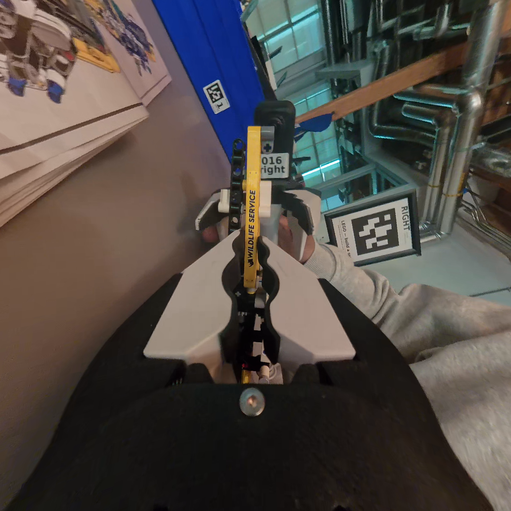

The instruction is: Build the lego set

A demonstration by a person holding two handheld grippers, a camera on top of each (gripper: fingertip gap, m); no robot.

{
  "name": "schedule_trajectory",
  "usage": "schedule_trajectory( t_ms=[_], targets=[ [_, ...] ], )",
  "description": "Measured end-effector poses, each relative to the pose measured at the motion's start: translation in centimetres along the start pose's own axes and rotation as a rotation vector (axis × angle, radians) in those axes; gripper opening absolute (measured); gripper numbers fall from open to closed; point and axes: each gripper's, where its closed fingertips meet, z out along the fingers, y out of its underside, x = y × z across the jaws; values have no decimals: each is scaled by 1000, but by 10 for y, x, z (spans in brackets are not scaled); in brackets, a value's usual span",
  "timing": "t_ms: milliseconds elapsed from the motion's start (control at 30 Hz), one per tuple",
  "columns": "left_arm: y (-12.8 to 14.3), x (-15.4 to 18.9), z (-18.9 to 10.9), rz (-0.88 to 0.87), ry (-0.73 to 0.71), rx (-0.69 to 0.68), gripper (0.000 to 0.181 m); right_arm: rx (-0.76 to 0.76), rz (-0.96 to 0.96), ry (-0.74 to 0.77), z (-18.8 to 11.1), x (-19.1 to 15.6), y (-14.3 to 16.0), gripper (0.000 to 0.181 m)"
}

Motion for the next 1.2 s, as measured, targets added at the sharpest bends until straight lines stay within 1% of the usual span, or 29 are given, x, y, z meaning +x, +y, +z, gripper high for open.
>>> schedule_trajectory(
  t_ms=[33,67,167,367,533,800,1100,1200],
  targets=[
    [1,2,1,14,7,-4,5,4,-14,-18,2,-2,-1,66],
    [1,4,1,27,14,-4,5,4,-30,-30,4,-4,-1,61],
    [-1,10,0,40,56,10,5,-2,-93,-2,7,-3,-2,40],
    [-1,14,0,47,79,11,5,-18,-128,-9,7,-6,-1,40],
    [-2,14,-1,55,77,19,5,-32,-160,18,8,-6,0,39],
    [1,17,0,85,85,8,5,-63,-163,14,6,-9,3,39],
    [5,23,1,104,117,-11,5,-56,-166,15,3,-14,7,38],
    [8,25,3,66,144,-30,5,-73,-201,40,0,-15,9,38]
  ],
)
